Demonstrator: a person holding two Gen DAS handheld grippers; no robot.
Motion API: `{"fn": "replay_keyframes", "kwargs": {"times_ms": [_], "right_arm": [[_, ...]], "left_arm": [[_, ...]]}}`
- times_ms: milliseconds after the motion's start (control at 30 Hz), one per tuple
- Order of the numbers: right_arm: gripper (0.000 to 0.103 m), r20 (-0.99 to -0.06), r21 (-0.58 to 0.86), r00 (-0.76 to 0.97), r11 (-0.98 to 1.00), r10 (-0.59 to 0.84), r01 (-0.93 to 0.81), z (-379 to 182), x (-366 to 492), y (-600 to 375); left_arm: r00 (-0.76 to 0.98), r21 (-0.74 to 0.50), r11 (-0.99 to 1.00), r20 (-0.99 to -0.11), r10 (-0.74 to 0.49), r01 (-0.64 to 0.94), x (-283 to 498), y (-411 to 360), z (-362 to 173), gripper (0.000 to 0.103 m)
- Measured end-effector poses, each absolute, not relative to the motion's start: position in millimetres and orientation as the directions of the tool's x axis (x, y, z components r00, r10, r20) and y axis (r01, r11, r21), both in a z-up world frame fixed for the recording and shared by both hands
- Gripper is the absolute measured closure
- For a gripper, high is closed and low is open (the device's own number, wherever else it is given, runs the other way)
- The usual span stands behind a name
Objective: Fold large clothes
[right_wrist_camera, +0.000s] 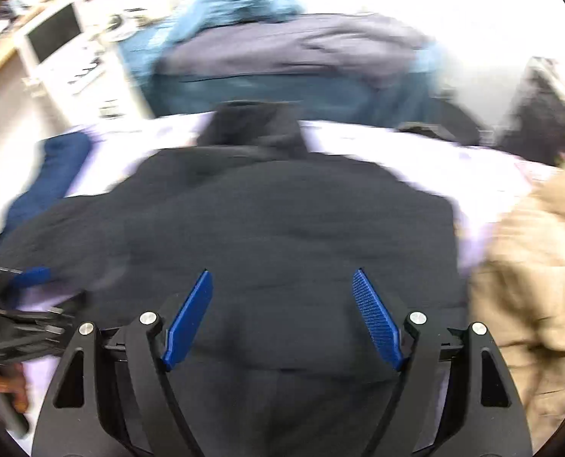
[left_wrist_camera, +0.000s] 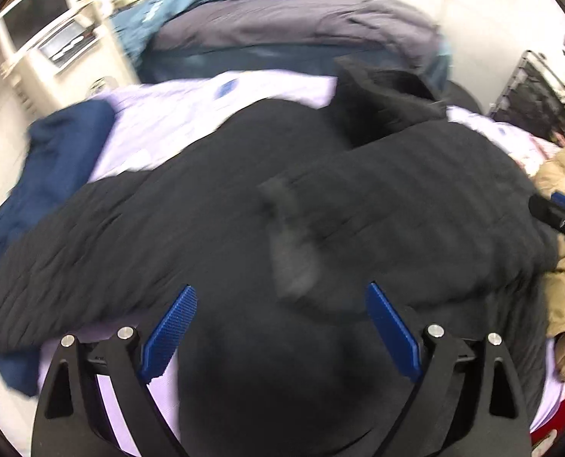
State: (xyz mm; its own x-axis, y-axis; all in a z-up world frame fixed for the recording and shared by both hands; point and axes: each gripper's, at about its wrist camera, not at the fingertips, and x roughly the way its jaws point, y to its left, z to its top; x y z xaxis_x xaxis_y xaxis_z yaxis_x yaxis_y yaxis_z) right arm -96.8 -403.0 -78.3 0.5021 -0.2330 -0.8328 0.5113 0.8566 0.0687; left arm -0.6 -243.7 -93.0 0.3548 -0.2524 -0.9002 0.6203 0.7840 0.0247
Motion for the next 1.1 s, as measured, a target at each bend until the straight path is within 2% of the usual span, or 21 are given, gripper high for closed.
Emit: {"fn": "replay_keyframes", "kwargs": {"times_ms": [133,167,200,233,333,500,867,1100], "right_arm": [[0.022,-0.904,0.055,0.383,0.838,-0.189,0.543,-118,-97,-445],[0.016,-0.916,0.050,0.358,0.836,-0.179,0.547,-131,-95,-449],[0.015,-0.928,0.046,0.333,0.838,-0.166,0.544,-142,-99,-448],[0.014,-0.946,0.023,0.286,0.845,-0.155,0.534,-156,-97,-447],[0.007,-0.960,-0.016,0.234,0.866,-0.154,0.500,-177,-98,-439],[0.005,-0.966,-0.012,0.216,0.861,-0.141,0.509,-202,-94,-441],[0.005,-0.973,-0.069,0.149,0.840,-0.175,0.537,-219,-75,-431],[0.005,-0.963,-0.077,0.171,0.816,-0.211,0.573,-202,-81,-422]], "left_arm": [[0.334,0.056,0.739,-0.913,-0.235,0.672,3,-308,-112,0.014],[0.326,0.073,0.726,-0.921,-0.215,0.684,3,-323,-121,0.014],[0.319,0.086,0.717,-0.927,-0.196,0.691,4,-331,-130,0.011],[0.312,0.122,0.707,-0.939,-0.146,0.697,4,-341,-144,0.006],[0.266,0.169,0.684,-0.963,-0.037,0.709,7,-355,-181,0.005],[0.205,0.091,0.712,-0.976,-0.075,0.697,18,-349,-195,0.004],[0.306,0.146,0.732,-0.948,-0.089,0.665,-8,-354,-203,0.004],[0.332,0.133,0.741,-0.935,-0.128,0.659,-29,-336,-177,0.006]]}}
